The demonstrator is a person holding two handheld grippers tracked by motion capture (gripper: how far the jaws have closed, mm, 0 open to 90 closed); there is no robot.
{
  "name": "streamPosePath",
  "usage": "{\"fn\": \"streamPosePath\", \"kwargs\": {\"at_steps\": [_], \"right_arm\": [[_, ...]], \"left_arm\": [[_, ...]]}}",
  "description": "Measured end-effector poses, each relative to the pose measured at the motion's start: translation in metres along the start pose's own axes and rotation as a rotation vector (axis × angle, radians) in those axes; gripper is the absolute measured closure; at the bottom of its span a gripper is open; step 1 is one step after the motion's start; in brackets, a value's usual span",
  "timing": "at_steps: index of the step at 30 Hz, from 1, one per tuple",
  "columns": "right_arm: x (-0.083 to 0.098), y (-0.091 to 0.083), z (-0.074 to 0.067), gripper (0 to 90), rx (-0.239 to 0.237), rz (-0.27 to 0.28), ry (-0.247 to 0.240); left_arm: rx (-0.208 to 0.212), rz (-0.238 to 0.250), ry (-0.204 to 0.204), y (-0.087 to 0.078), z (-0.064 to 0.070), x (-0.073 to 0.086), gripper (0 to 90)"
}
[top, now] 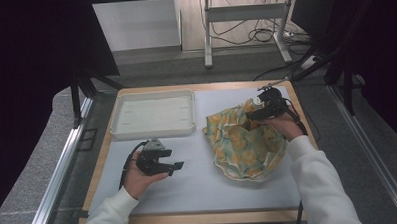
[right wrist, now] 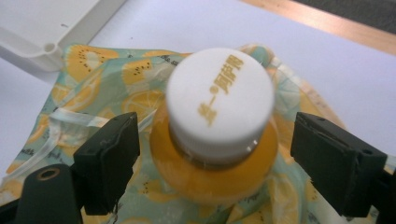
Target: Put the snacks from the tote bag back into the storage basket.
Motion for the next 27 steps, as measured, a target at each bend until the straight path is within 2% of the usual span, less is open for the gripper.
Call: {"fn": "streamPosePath", "kwargs": {"at_steps": [3, 4, 6, 9, 16, 19, 27], "right_arm": [[0.002, 0.008, -0.001, 20.0, 0.0, -0.029, -0.008], [0.003, 0.012, -0.002, 24.0, 0.0, -0.04, -0.014], [0.002, 0.014, -0.003, 29.4, 0.007, -0.033, -0.015], [0.002, 0.015, -0.002, 29.7, 0.008, -0.038, -0.006], [0.003, 0.012, -0.003, 30.1, 0.005, -0.053, -0.024], [0.0, 0.007, -0.003, 30.1, -0.002, -0.037, -0.017], [-0.01, -0.017, -0.005, 30.1, -0.002, 0.005, -0.043]], "left_arm": [[-0.001, 0.006, -0.001, 0.0, -0.002, 0.0, 30.6], [-0.002, 0.006, -0.002, -0.001, -0.002, 0.0, 30.7], [-0.003, 0.008, -0.005, -0.001, -0.003, -0.001, 30.8], [-0.004, 0.015, -0.006, -0.002, -0.003, -0.001, 31.0], [-0.003, 0.018, -0.009, -0.003, -0.004, -0.002, 31.3], [-0.004, 0.017, -0.01, -0.003, -0.004, -0.002, 31.2], [-0.002, 0.014, -0.011, -0.003, -0.004, -0.001, 31.5]]}}
Point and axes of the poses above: each handheld gripper's, and its own axes: y roughly forward along the jaws, x roughly out of its underside, z roughly to its right, the point moved 7 cm from there along y, roughly forward along the jaws, and after that the axes turned 12 degrees about -y, right-handed, at the moved point
